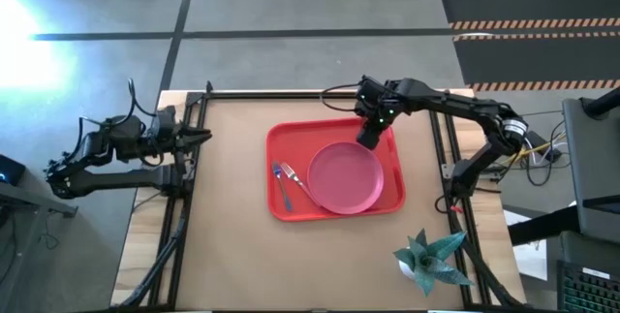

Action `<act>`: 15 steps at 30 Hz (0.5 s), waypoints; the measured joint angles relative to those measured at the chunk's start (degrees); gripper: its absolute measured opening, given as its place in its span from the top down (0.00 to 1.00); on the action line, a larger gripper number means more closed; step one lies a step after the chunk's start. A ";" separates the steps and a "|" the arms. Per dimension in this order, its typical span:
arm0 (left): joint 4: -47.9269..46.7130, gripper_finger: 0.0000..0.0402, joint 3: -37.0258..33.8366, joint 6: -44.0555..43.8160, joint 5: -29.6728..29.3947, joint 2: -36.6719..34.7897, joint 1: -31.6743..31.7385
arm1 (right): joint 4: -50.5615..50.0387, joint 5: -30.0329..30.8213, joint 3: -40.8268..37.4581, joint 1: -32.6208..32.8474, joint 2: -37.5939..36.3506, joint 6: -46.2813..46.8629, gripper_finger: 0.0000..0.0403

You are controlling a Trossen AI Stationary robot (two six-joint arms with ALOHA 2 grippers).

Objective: Pick and place plate/cup/fork/spoon on tray
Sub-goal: Put the red cup on the top right of the red tray, then adjust the pink plate on the red tray

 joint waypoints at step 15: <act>0.15 0.91 0.00 0.00 0.00 0.00 0.00 | -5.52 -0.96 14.76 2.06 -0.54 0.88 0.80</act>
